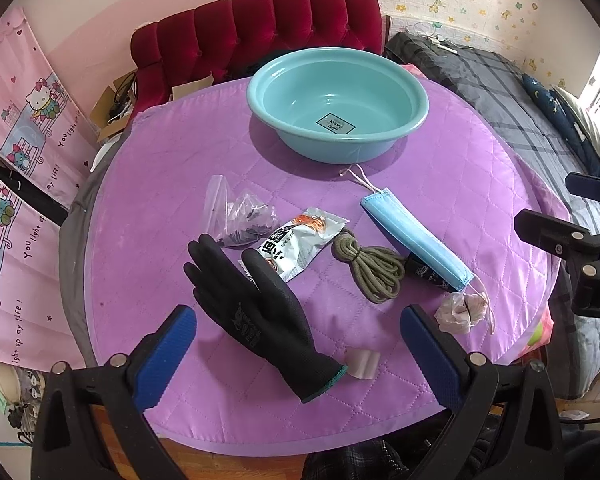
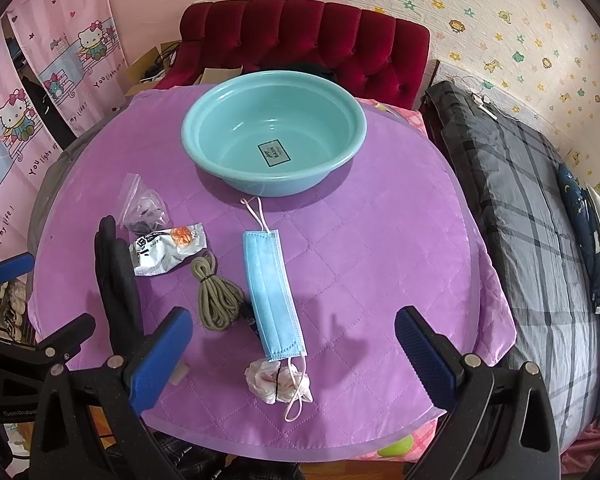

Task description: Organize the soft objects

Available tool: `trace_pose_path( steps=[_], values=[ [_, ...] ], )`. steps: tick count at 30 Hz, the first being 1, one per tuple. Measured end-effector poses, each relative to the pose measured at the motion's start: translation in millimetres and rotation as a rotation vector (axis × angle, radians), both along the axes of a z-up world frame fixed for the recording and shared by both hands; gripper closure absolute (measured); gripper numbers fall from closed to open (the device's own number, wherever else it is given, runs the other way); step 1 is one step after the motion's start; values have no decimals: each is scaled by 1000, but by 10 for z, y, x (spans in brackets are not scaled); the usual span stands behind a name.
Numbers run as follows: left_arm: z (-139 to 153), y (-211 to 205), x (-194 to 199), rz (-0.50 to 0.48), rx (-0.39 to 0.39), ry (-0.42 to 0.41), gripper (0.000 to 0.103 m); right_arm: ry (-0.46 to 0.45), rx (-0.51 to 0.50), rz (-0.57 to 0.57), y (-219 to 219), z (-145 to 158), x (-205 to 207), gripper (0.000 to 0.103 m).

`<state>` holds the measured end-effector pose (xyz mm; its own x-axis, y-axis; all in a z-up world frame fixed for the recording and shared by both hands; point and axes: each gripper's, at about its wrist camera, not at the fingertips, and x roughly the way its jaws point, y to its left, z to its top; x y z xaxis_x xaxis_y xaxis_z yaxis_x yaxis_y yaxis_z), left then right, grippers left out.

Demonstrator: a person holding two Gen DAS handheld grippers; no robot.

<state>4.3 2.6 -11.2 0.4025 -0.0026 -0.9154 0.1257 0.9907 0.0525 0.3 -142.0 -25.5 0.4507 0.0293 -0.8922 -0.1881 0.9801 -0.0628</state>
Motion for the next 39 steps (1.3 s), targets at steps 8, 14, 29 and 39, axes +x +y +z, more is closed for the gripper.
trace_pose_path(
  steps=[8,14,29,39],
  values=[
    [-15,3,11,7,1,3,0,0,3,-2,-15,-13,18,0],
    [-20,6,17,8,-1,6,0,1,1,-3,-15,-16,22,0],
    [-46,32,46,19,-2,12,0,5,2,4,-2,-29,75,0],
    [-91,81,75,38,-8,27,0,16,3,9,15,-73,122,0]
  ],
)
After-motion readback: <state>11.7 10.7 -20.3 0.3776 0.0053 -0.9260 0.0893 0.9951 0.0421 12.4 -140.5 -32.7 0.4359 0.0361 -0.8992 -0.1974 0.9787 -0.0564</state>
